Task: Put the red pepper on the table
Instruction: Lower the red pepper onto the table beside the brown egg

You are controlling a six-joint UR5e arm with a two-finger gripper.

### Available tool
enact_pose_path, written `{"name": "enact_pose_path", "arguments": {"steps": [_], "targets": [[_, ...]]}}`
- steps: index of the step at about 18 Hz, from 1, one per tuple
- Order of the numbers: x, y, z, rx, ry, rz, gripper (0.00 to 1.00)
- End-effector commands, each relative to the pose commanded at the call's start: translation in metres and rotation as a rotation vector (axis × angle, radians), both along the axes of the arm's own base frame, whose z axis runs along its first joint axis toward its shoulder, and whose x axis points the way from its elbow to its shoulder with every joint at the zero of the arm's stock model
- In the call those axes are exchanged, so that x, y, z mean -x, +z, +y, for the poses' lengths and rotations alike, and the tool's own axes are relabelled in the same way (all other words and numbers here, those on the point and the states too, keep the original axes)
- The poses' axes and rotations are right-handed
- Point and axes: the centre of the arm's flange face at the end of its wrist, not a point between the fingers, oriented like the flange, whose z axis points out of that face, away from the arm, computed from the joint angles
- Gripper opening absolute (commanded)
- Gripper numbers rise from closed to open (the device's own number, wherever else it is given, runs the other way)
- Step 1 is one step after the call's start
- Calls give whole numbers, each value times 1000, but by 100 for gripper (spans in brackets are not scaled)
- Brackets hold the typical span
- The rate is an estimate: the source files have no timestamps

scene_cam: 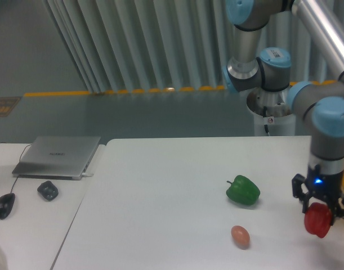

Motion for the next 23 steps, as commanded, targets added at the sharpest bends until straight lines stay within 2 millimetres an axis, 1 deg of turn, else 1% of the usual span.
{"name": "enact_pose_path", "arguments": {"steps": [1, 2, 3, 7, 8, 12, 13, 14, 15, 19, 20, 23], "targets": [[-4, -12, 6, -11, -12, 14, 60], [-8, -16, 10, -19, -18, 22, 60], [-12, -21, 11, -16, -24, 19, 61], [-34, -57, 17, 28, -51, -26, 61], [-36, -59, 17, 30, -54, -30, 62], [-36, -54, 16, 26, -54, -26, 65], [-37, -52, 16, 24, -58, -24, 75], [-37, -52, 16, 25, -63, -23, 96], [-36, -52, 16, 24, -64, -22, 100], [-34, -50, 16, 28, -62, -11, 100], [-33, -46, 15, 32, -60, 1, 100], [-25, -22, 18, 16, -62, 49, 100]]}}
